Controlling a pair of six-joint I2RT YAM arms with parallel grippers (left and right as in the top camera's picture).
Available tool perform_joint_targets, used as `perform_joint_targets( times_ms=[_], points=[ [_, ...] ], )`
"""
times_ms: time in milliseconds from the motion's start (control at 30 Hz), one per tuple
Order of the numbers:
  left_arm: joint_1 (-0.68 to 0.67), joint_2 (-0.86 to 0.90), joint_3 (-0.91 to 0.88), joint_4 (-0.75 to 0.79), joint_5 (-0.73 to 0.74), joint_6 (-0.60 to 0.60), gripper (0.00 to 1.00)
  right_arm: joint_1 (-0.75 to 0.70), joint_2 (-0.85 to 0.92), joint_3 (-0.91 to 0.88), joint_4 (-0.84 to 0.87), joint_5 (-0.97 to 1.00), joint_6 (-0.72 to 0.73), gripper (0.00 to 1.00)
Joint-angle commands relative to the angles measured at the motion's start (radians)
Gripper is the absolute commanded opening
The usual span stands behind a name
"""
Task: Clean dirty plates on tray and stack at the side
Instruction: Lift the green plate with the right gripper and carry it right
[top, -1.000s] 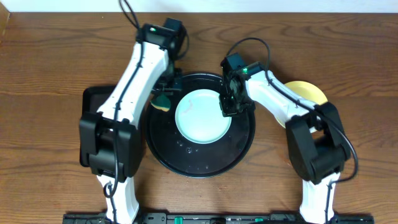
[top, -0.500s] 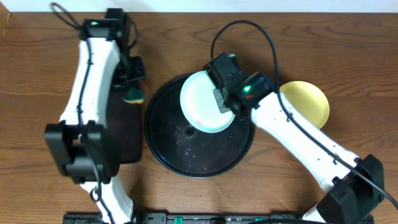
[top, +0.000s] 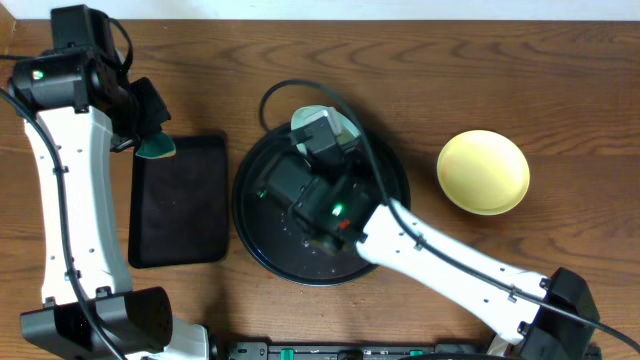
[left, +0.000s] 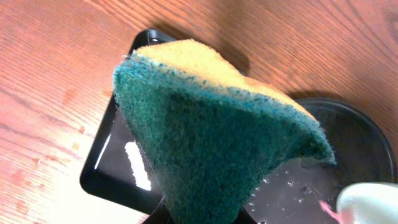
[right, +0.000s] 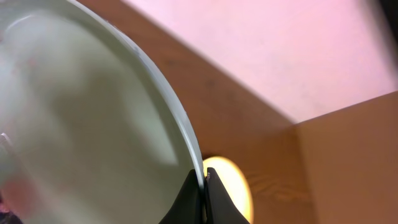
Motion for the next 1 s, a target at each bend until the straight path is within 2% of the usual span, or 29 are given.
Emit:
perform_joint_targets(
  times_ms=[0,200,500,567,733,767,967],
  points=[
    [0.017,0.006,-0.003,-0.002,0.006,0.009,0.07,0.042,-0.017,0.013,0.007,0.255,0.023,0.01],
    [0.021,0.007,-0.014,-0.002,-0.003,0.009,0.07,0.074,-0.017,0.013,0.019,0.347,0.023,0.01],
    [0.021,0.007,-0.014,-0.002,-0.003,0.009,0.08,0.071,-0.017,0.013,0.017,0.275,0.06,0.01],
    [0.021,0.007,-0.014,-0.002,-0.003,0.009,0.07,0.059,-0.017,0.013,0.012,0.185,0.059,0.01],
    [0.021,0.007,-0.014,-0.005,-0.003,0.009,0.08,-0.042,-0.017,0.013,-0.002,-0.241,0.059,0.01],
    [0.021,0.008,-0.016,-0.01,-0.003,0.009,0.08,-0.1,-0.017,0.013,-0.003,-0.393,0.058,0.01],
    [0.021,0.008,-0.062,-0.034,-0.036,0.011,0.07,-0.307,-0.026,0.013,-0.008,-0.818,0.019,0.01]
  ],
)
